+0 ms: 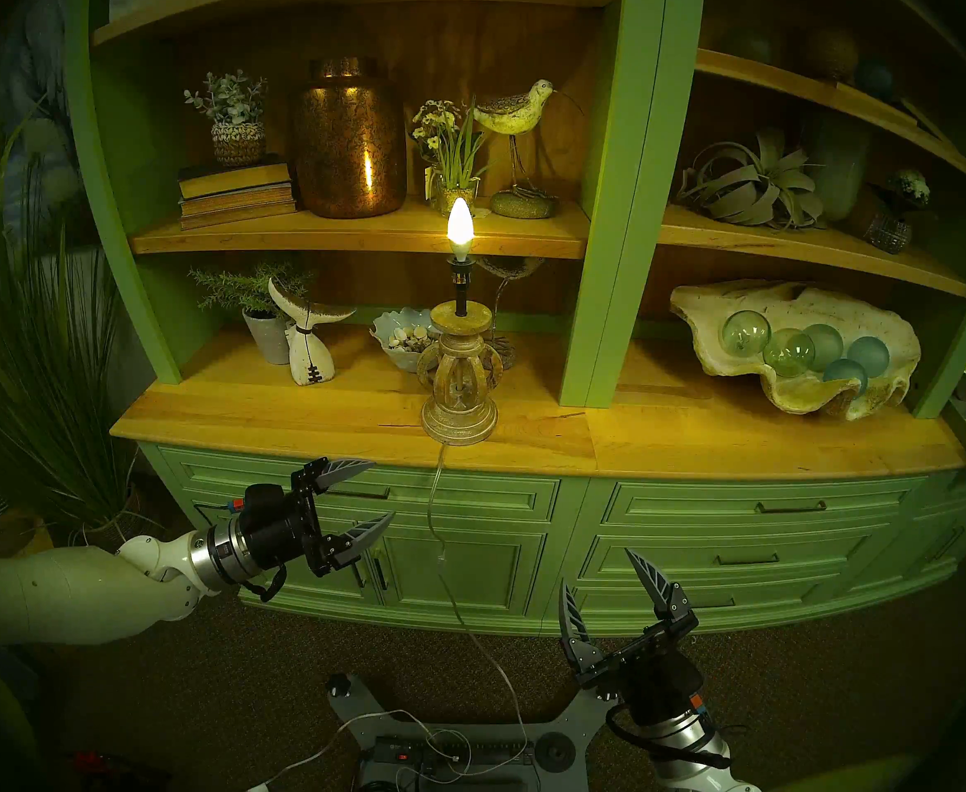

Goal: Grab cable and switch light on

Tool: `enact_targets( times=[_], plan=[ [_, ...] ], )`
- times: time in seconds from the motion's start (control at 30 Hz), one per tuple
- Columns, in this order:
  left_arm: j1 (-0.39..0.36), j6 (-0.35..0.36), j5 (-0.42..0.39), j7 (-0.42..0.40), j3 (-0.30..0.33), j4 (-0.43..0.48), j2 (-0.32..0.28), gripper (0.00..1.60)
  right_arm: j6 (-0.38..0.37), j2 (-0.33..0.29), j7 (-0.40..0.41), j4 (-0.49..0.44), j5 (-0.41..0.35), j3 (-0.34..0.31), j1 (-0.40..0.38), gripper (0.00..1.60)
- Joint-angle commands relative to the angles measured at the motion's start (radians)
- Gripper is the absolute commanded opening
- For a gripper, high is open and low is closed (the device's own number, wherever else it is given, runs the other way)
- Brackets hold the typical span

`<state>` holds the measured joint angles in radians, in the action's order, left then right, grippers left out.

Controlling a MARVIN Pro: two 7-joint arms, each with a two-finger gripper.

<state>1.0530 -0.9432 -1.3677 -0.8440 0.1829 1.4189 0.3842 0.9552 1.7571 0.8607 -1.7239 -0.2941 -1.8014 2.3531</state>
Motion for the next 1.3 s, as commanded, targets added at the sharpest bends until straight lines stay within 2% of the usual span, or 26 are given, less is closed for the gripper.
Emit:
enact_targets(
  times=[0.0, 0.23, 0.47, 0.87, 0.97, 1.13, 1.27],
  plan=[
    [0.025, 0.011, -0.010, 0.066, -0.010, -0.001, -0.051, 1.60, 0.005, 0.050, -0.027, -0.025, -0.026, -0.050, -0.044, 1.60],
    [0.052, 0.013, -0.014, 0.158, -0.029, -0.023, -0.057, 1.60, 0.005, 0.064, -0.031, -0.036, -0.046, -0.084, -0.060, 1.60],
    [0.049, 0.007, -0.001, 0.239, -0.023, -0.018, -0.049, 1.60, 0.005, 0.060, -0.028, -0.023, -0.055, -0.076, -0.059, 1.60],
    [0.062, 0.009, 0.026, 0.332, -0.035, 0.012, -0.058, 1.60, 0.005, 0.073, -0.029, -0.027, -0.063, -0.082, -0.055, 1.60],
    [0.069, 0.004, 0.036, 0.345, -0.040, 0.020, -0.060, 1.60, 0.005, 0.078, -0.030, -0.023, -0.069, -0.080, -0.046, 1.60],
    [0.069, -0.017, 0.081, 0.297, -0.048, 0.055, -0.068, 1.60, 0.005, 0.084, -0.017, -0.009, -0.089, -0.080, -0.036, 1.60],
    [0.062, -0.017, 0.106, 0.294, -0.046, 0.066, -0.075, 1.60, 0.005, 0.091, -0.011, 0.007, -0.099, -0.094, -0.041, 1.60]
  ],
)
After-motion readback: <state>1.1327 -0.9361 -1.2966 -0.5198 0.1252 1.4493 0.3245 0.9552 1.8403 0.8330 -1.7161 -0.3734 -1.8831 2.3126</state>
